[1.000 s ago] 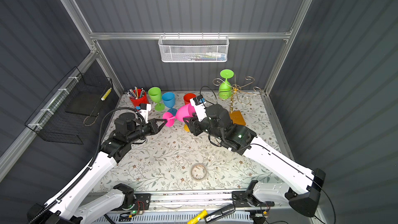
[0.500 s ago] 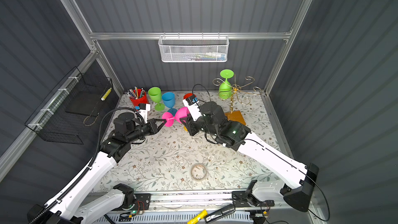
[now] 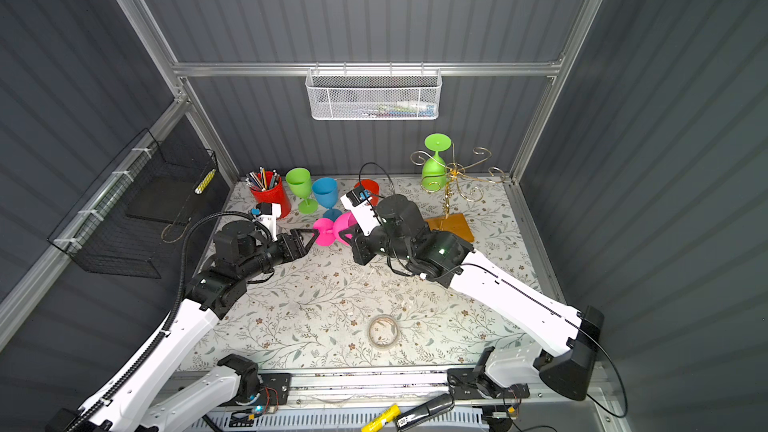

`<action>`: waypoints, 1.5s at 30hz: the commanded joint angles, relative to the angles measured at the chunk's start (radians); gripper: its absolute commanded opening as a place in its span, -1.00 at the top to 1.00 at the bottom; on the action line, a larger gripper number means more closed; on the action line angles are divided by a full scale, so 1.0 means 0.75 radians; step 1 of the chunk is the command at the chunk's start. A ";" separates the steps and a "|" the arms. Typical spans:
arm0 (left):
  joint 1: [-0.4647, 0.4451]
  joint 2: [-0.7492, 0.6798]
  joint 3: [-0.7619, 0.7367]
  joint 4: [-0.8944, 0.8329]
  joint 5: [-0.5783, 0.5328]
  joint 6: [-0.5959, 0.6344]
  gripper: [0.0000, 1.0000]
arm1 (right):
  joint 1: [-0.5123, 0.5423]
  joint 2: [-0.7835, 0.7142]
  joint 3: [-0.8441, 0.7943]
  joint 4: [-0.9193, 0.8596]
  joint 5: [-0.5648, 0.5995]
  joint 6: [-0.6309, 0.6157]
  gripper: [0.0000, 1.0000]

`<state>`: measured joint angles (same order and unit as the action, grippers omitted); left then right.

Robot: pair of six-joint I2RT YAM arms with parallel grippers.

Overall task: Take the wine glass off the wine glass rack
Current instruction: 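Rotate the pink glass upright with the right gripper, lowering it toward the table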

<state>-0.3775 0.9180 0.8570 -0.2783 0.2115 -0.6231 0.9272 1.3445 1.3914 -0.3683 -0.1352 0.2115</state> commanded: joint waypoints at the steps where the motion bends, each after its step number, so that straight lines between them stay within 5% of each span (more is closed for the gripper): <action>1: 0.010 -0.011 0.083 -0.151 -0.165 0.051 -0.69 | 0.025 0.026 0.061 -0.016 0.043 -0.022 1.00; 7: 0.061 0.046 0.222 -0.275 -0.373 0.148 -0.95 | 0.090 0.108 0.133 -0.098 0.161 -0.035 1.00; 12: 0.220 0.149 0.355 -0.293 -0.330 0.182 -0.99 | 0.140 0.250 0.277 -0.238 0.296 -0.031 1.00; 26: 0.692 0.374 0.356 -0.031 0.326 0.118 -1.00 | 0.149 0.606 0.604 -0.505 0.380 -0.020 1.00; 45: 0.734 0.317 0.169 0.114 0.263 0.188 -0.99 | 0.146 0.958 0.898 -0.634 0.416 -0.073 1.00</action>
<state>0.1699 1.1751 1.0016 -0.2218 0.4118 -0.5068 1.0351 2.0415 2.0239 -0.8150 0.1596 0.1764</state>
